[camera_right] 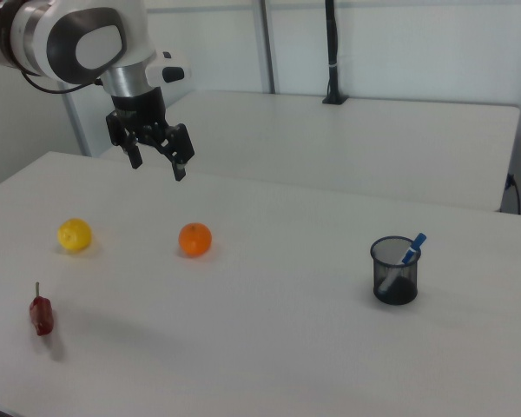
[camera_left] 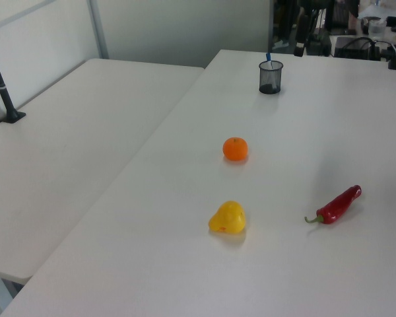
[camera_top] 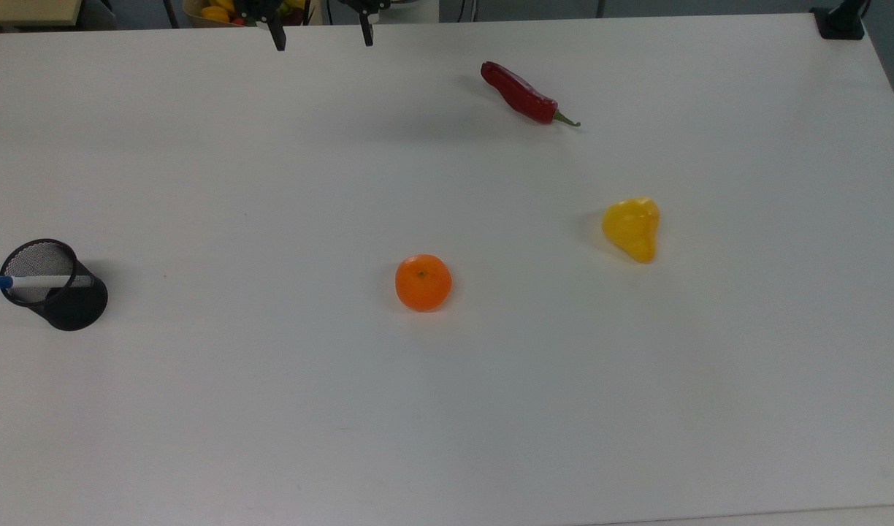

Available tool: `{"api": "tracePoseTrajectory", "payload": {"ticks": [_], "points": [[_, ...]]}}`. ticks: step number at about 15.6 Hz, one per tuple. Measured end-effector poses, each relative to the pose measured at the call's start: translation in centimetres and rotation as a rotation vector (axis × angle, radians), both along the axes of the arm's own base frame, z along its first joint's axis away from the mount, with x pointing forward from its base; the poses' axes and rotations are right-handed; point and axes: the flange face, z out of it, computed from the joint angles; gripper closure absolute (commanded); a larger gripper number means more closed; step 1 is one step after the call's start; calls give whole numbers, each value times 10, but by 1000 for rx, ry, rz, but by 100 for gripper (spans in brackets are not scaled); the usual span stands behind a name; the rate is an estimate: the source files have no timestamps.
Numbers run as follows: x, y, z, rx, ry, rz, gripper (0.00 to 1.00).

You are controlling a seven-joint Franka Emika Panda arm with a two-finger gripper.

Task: Take marker pen
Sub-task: 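Move the gripper over to the black mesh pen cup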

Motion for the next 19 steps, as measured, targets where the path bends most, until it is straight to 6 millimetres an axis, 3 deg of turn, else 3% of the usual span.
{"api": "tracePoseTrajectory", "payload": {"ticks": [11,16,19], "points": [[0,-5,1,0,-2,-9,0],[-1,-30,6,-1,-15,-49,0],[-1,-34,7,-4,-20,-55,0]]}}
